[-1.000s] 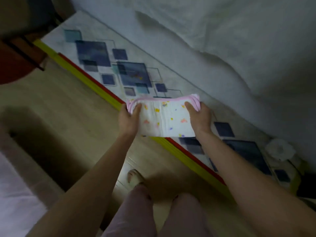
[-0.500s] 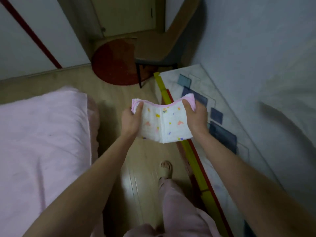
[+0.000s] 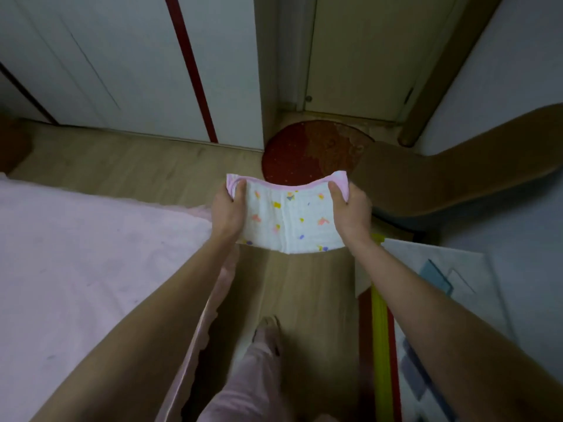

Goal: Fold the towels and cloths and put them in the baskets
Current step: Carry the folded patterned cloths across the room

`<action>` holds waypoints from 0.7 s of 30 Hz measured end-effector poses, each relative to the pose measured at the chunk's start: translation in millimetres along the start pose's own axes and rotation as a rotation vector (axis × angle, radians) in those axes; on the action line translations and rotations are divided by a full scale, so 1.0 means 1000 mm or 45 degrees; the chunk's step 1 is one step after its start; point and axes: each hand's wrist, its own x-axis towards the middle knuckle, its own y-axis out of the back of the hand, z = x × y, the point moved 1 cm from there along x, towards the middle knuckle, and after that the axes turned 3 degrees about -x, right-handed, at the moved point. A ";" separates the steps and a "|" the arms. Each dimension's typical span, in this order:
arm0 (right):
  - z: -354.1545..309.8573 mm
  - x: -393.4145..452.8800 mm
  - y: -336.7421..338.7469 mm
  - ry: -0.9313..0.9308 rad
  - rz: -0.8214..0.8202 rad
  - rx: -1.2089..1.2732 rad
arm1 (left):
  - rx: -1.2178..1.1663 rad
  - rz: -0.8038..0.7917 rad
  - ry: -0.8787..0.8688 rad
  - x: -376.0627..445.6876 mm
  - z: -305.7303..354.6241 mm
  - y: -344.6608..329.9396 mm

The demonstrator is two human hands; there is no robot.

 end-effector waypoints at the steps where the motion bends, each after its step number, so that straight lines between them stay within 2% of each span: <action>1: -0.005 0.027 -0.016 0.016 -0.013 -0.014 | -0.004 0.020 0.003 0.028 -0.002 -0.005; 6: -0.041 0.154 -0.082 0.094 -0.077 -0.049 | 0.049 0.038 0.063 0.165 0.014 -0.027; 9: -0.070 0.226 -0.115 0.100 -0.111 -0.065 | -0.031 0.006 0.022 0.246 0.037 -0.036; 14: -0.112 0.339 -0.182 0.143 -0.136 -0.073 | -0.016 0.089 0.006 0.369 0.061 -0.047; 21: -0.196 0.507 -0.324 0.315 -0.313 -0.024 | -0.038 0.406 0.128 0.562 0.042 -0.029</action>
